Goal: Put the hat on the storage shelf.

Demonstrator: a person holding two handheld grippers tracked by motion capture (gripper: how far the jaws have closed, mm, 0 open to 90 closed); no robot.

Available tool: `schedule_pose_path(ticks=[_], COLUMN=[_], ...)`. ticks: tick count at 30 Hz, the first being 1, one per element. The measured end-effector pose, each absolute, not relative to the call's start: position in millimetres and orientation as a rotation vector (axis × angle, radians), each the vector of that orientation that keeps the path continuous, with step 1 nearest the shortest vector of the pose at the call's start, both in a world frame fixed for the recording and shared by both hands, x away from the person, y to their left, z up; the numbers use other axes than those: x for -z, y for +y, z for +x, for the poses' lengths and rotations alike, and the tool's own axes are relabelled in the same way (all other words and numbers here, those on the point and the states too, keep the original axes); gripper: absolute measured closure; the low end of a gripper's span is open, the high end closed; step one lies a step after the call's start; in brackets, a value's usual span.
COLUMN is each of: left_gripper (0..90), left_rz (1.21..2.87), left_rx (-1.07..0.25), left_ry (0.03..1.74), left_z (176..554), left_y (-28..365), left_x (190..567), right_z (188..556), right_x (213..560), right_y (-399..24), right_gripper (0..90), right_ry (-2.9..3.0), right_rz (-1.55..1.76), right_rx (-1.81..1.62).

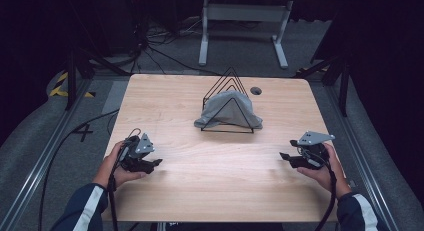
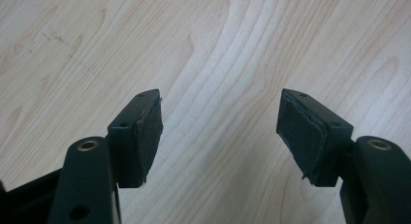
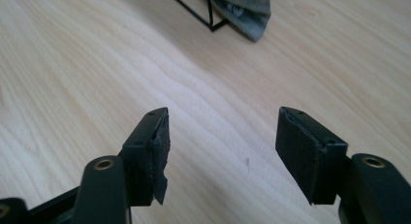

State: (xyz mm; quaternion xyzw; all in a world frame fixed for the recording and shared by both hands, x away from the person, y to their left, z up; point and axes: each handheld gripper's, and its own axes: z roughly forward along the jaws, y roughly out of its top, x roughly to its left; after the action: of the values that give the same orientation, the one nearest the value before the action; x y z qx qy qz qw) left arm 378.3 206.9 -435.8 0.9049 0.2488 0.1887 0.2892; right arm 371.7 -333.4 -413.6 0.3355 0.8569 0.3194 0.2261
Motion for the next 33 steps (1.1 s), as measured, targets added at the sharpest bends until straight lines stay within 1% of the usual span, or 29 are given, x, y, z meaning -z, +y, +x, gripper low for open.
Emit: schedule_pose_path(ticks=[8,11,15,16,18,19,20,23,26,33], left_gripper=[30.6,29.7,27.3,25.9,24.9,24.1,23.9,21.2,20.6,16.8], left_rz=[2.405,2.346,2.334,2.325,2.260,2.219,2.212,2.224,2.210,2.216], left_rx=[-0.452,-0.390,-0.344,-0.331,-0.296,-0.316,-0.324,-0.345,-0.329,-0.336], left_ry=[0.688,0.712,0.757,0.755,0.783,0.784,0.799,0.792,0.819,0.847], left_z=[355.9,349.3,342.6,341.9,339.4,338.3,336.6,337.7,336.4,335.9], left_y=[226.3,235.0,242.4,244.6,249.0,250.8,251.2,252.2,251.3,251.8], left_x=[450.6,457.6,470.8,472.1,478.1,481.5,482.4,481.9,482.6,482.2], right_z=[350.1,340.1,329.4,326.7,322.1,320.3,319.4,319.5,319.9,320.4], right_x=[439.4,446.8,458.7,462.3,465.9,466.7,467.2,467.3,467.5,467.5], right_y=[-353.8,-360.8,-370.8,-375.5,-379.8,-380.6,-381.0,-381.2,-381.3,-381.9], right_gripper=[34.2,33.0,30.6,30.0,28.3,27.5,26.5,25.9,25.8,25.2], right_ry=[2.383,2.372,2.349,2.327,2.285,2.275,2.265,2.261,2.257,2.254], right_rz=[0.997,1.038,1.092,1.143,1.150,1.158,1.165,1.174,1.178,1.181], right_rx=[-0.847,-0.864,-0.896,-0.958,-0.989,-0.994,-0.995,-0.999,-1.003,-0.990])
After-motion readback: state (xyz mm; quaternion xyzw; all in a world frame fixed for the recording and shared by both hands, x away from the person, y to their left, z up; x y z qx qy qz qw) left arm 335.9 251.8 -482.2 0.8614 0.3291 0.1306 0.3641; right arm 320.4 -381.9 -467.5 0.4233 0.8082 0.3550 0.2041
